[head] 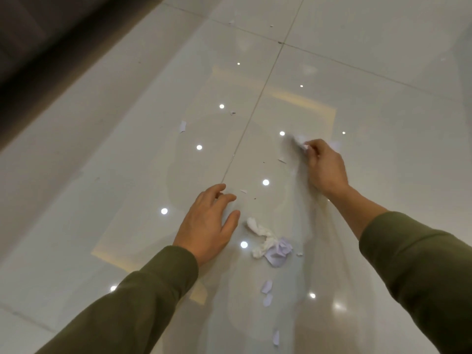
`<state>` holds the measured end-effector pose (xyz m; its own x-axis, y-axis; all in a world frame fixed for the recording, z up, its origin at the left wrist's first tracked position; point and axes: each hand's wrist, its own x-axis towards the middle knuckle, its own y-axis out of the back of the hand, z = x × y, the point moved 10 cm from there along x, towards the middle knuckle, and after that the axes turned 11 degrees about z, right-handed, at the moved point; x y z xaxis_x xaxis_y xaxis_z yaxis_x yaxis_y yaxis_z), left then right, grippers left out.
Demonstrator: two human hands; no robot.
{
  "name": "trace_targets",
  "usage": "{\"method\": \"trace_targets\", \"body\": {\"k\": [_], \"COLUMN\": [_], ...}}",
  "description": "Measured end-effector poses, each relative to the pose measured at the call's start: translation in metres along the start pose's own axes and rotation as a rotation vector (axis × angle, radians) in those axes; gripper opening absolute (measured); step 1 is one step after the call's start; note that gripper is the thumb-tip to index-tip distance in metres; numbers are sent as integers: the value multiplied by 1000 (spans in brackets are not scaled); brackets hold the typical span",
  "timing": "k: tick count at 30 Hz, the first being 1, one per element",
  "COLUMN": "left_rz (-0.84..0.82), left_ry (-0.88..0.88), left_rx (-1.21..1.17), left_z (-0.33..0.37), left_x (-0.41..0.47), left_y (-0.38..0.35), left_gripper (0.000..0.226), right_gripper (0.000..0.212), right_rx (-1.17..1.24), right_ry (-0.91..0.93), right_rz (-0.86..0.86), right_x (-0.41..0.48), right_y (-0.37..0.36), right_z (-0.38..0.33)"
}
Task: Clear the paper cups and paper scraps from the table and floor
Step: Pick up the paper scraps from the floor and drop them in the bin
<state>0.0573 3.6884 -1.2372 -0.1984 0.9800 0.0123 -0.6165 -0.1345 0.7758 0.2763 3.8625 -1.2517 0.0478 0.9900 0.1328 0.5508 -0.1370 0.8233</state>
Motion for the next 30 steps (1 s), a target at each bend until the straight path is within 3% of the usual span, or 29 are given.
{"method": "trace_targets", "body": {"k": [4,9,15,19,21,26,30], "left_rz": [9,156,122,-74,-112,24,80], "left_ry": [26,104,65,-18,26,123,247], "left_rx": [-14,-115,-42,96,150,131,44], "left_z": [-9,-28,-40,-45,-53,-72,-89], "left_x": [-5,-14,-31,-42,-42,-18,-7], "left_y": [7,29,48,32,30,71,103], "left_gripper": [37,30,35,51,55,56,53], "right_gripper": [27,23,28,30,31,33,29], "right_rx": [-121,-317,-174,-128,-126,-160,-108], "right_ry": [213,517,346,250,240,279,179], "right_rz": [-198,-410,-45,-96,-141,-169,-285], "right_x": [-31,-123,-4,39,40,29,27], "right_y": [-33,-43,-14,-56,-76,-106,-129], "right_z": [-52,-100,-157,-184,-190,-196,-182]}}
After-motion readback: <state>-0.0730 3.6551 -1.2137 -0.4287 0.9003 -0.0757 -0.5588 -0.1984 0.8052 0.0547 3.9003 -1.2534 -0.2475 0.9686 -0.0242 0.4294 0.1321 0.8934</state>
